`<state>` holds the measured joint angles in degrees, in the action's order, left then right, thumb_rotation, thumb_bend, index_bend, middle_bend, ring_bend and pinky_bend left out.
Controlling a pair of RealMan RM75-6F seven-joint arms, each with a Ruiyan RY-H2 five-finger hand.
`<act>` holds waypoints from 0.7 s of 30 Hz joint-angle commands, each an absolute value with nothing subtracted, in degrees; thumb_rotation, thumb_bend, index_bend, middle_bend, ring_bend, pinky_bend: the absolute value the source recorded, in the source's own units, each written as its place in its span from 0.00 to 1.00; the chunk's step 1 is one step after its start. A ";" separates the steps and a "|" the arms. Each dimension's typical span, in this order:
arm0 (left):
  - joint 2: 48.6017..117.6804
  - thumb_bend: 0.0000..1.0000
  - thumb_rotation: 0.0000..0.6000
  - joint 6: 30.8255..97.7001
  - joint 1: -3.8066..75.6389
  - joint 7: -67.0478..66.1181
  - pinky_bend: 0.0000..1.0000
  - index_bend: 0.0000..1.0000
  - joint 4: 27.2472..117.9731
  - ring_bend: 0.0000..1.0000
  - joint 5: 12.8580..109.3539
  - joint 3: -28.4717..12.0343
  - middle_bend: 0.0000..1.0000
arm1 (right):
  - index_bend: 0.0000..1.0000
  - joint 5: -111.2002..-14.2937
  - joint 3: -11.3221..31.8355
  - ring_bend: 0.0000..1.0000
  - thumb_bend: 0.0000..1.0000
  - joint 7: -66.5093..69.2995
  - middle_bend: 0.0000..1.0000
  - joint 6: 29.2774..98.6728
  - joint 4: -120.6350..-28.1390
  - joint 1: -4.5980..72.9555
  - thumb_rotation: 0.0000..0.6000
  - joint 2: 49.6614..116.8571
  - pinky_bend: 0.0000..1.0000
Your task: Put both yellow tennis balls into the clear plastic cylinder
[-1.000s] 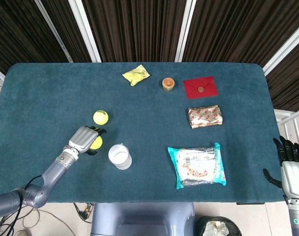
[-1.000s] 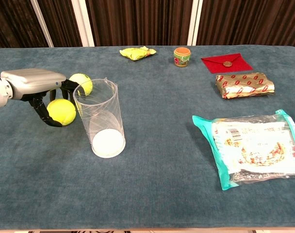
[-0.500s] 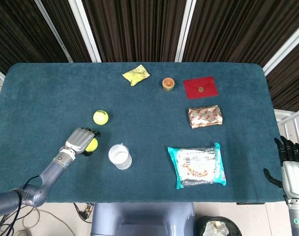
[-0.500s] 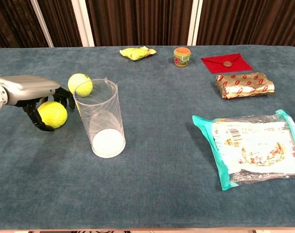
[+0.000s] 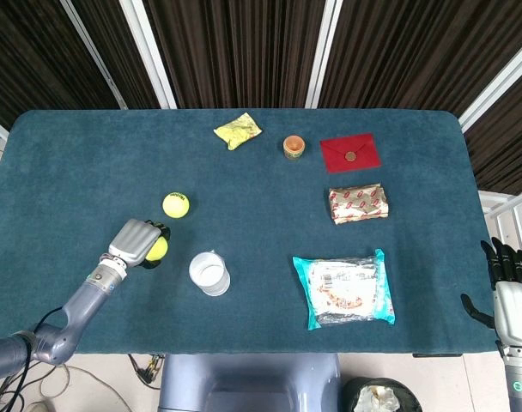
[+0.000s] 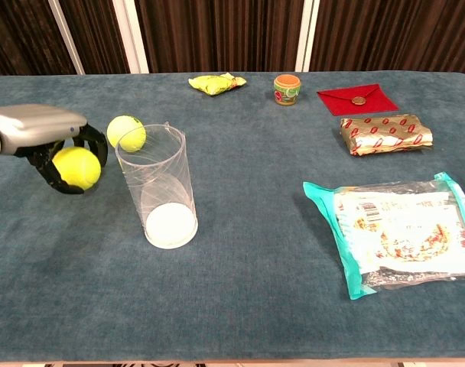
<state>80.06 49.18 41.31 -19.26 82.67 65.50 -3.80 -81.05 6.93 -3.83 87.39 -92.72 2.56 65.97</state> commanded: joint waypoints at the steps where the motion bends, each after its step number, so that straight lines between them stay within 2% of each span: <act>1: 76.80 0.35 1.00 51.99 40.85 -18.56 0.56 0.43 86.16 0.44 67.23 -5.20 0.51 | 0.00 -80.76 7.00 0.02 0.34 -3.51 0.02 87.18 -92.57 2.56 1.00 66.02 0.00; 11: 67.29 0.35 1.00 56.24 42.21 -18.43 0.56 0.43 98.53 0.44 67.51 -11.61 0.50 | 0.00 -80.88 7.09 0.02 0.34 -3.45 0.02 87.54 -92.31 2.45 1.00 66.10 0.00; 16: 65.61 0.35 1.00 55.93 44.39 -19.98 0.56 0.43 103.62 0.44 65.60 -14.27 0.50 | 0.00 -81.13 7.02 0.02 0.34 -3.55 0.02 87.62 -92.39 2.45 1.00 66.09 0.00; 21: 66.33 0.34 1.00 54.02 46.30 -20.61 0.56 0.42 106.66 0.44 63.72 -14.70 0.50 | 0.00 -81.23 6.96 0.02 0.34 -3.65 0.02 87.65 -92.39 2.43 1.00 66.08 0.00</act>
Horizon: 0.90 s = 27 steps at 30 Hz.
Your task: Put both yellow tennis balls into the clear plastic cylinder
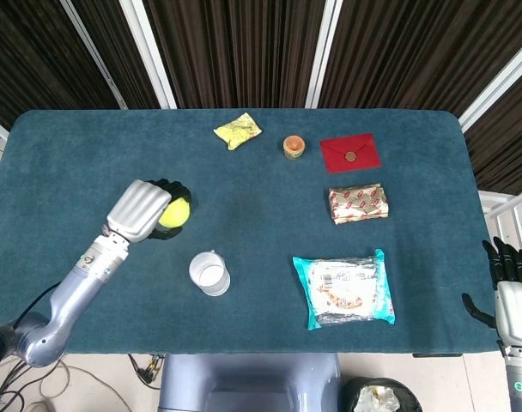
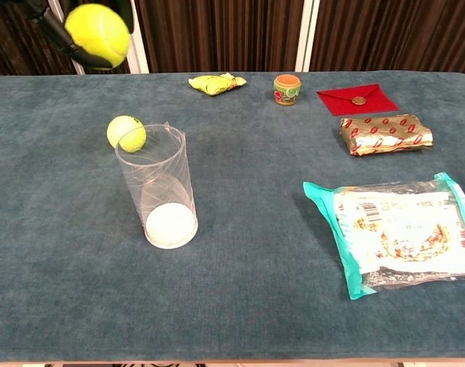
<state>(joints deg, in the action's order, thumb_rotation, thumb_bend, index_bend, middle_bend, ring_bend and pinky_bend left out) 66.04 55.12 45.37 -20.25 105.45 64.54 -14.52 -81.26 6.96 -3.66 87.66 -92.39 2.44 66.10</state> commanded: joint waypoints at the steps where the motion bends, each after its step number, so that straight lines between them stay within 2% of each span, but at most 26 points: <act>1: 66.50 0.34 1.00 53.52 46.63 -20.71 0.56 0.42 107.11 0.44 63.53 -14.57 0.50 | 0.00 -81.20 6.99 0.02 0.34 -3.64 0.02 87.67 -92.40 2.42 1.00 66.07 0.00; 11: 68.37 0.34 1.00 51.10 48.38 -20.60 0.56 0.42 110.55 0.44 64.08 -12.98 0.50 | 0.00 -80.65 7.26 0.02 0.34 -4.17 0.02 87.78 -92.22 2.39 1.00 66.40 0.00; 27: 66.89 0.31 1.00 49.66 49.26 -20.44 0.56 0.41 114.40 0.42 64.52 -10.92 0.48 | 0.00 -80.13 7.62 0.02 0.34 -3.96 0.02 88.09 -92.49 2.20 1.00 66.57 0.00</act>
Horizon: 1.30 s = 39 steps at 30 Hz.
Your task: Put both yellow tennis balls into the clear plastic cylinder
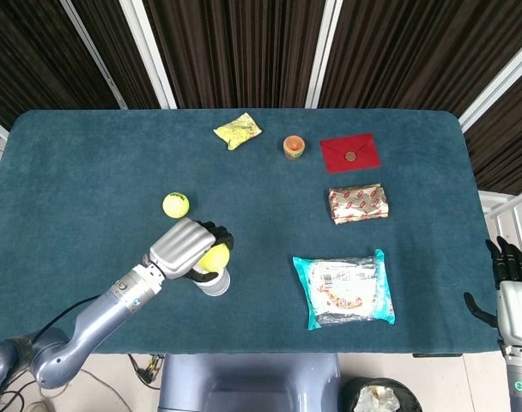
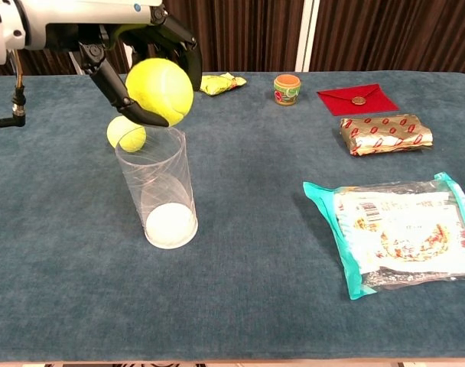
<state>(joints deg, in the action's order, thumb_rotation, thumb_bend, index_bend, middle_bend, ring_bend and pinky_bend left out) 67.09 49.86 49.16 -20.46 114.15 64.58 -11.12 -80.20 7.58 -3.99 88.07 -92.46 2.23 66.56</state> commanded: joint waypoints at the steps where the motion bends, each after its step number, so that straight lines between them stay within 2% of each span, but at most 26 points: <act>1: 66.67 0.31 1.00 49.48 49.32 -20.35 0.56 0.40 114.67 0.42 64.54 -10.75 0.48 | 0.00 -80.06 7.64 0.02 0.34 -3.92 0.02 88.08 -92.54 2.18 1.00 66.56 0.00; 13: 64.39 0.21 1.00 48.10 49.42 -19.58 0.54 0.38 115.76 0.40 65.15 -9.04 0.46 | 0.00 -80.15 7.70 0.02 0.34 -3.54 0.02 88.10 -92.62 2.16 1.00 66.51 0.00; 24: 62.31 0.07 1.00 47.01 49.56 -17.94 0.49 0.28 115.97 0.27 65.45 -8.49 0.27 | 0.00 -80.11 7.74 0.02 0.34 -3.77 0.02 88.21 -92.74 2.12 1.00 66.62 0.00; 31: 61.56 0.06 1.00 48.21 49.52 -18.99 0.45 0.27 116.37 0.25 66.02 -8.32 0.25 | 0.00 -80.05 7.81 0.02 0.34 -3.61 0.02 88.20 -92.78 2.09 1.00 66.51 0.00; 39: 59.80 0.06 1.00 52.96 47.75 -20.11 0.40 0.25 115.25 0.21 64.80 -8.95 0.21 | 0.00 -80.20 7.80 0.02 0.34 -3.57 0.02 88.43 -92.76 1.99 1.00 66.48 0.00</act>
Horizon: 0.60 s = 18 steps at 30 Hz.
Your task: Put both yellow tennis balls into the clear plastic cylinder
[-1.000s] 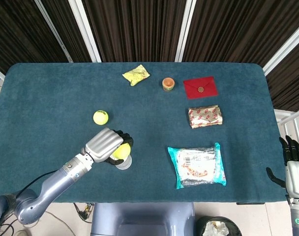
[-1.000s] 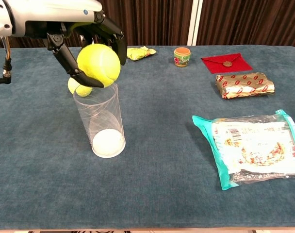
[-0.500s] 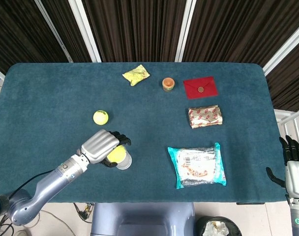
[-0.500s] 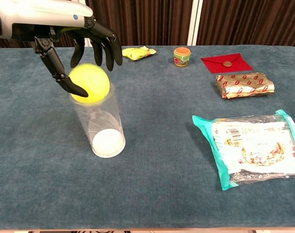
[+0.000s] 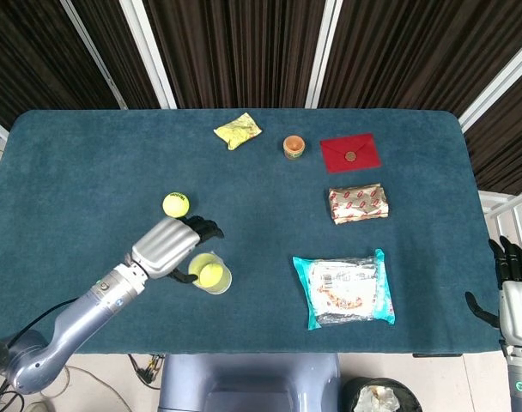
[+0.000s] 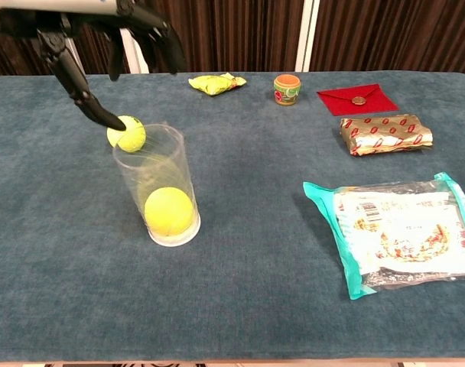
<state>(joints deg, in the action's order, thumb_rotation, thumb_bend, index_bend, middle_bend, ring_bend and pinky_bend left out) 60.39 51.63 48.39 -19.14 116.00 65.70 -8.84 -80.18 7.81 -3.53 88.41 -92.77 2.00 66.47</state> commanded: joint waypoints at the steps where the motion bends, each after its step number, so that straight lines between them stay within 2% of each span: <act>1: 59.62 0.06 1.00 53.24 47.63 -20.50 0.39 0.25 115.08 0.21 64.25 -8.87 0.21 | 0.00 -80.22 7.78 0.02 0.34 -3.66 0.02 88.43 -92.78 1.99 1.00 66.49 0.00; 7: 59.35 0.06 1.00 54.89 47.48 -22.81 0.37 0.23 111.92 0.18 59.41 -9.13 0.15 | 0.00 -80.90 7.56 0.02 0.34 -4.43 0.02 88.99 -93.21 1.86 1.00 66.61 0.00; 11: 62.07 0.06 1.00 56.41 47.43 -23.32 0.35 0.22 106.55 0.15 56.22 -9.58 0.13 | 0.00 -80.65 7.53 0.02 0.34 -4.77 0.02 88.71 -93.30 1.92 1.00 66.66 0.00; 18: 67.32 0.06 1.00 53.52 48.93 -23.47 0.32 0.22 96.80 0.13 49.17 -9.63 0.11 | 0.00 -80.20 7.57 0.02 0.34 -5.09 0.02 88.29 -93.36 2.01 1.00 66.76 0.00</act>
<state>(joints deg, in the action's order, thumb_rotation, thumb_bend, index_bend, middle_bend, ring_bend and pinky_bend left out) 65.28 54.66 48.21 -23.12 99.54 51.56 -9.59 -80.19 7.56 -5.07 88.26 -93.34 2.01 66.76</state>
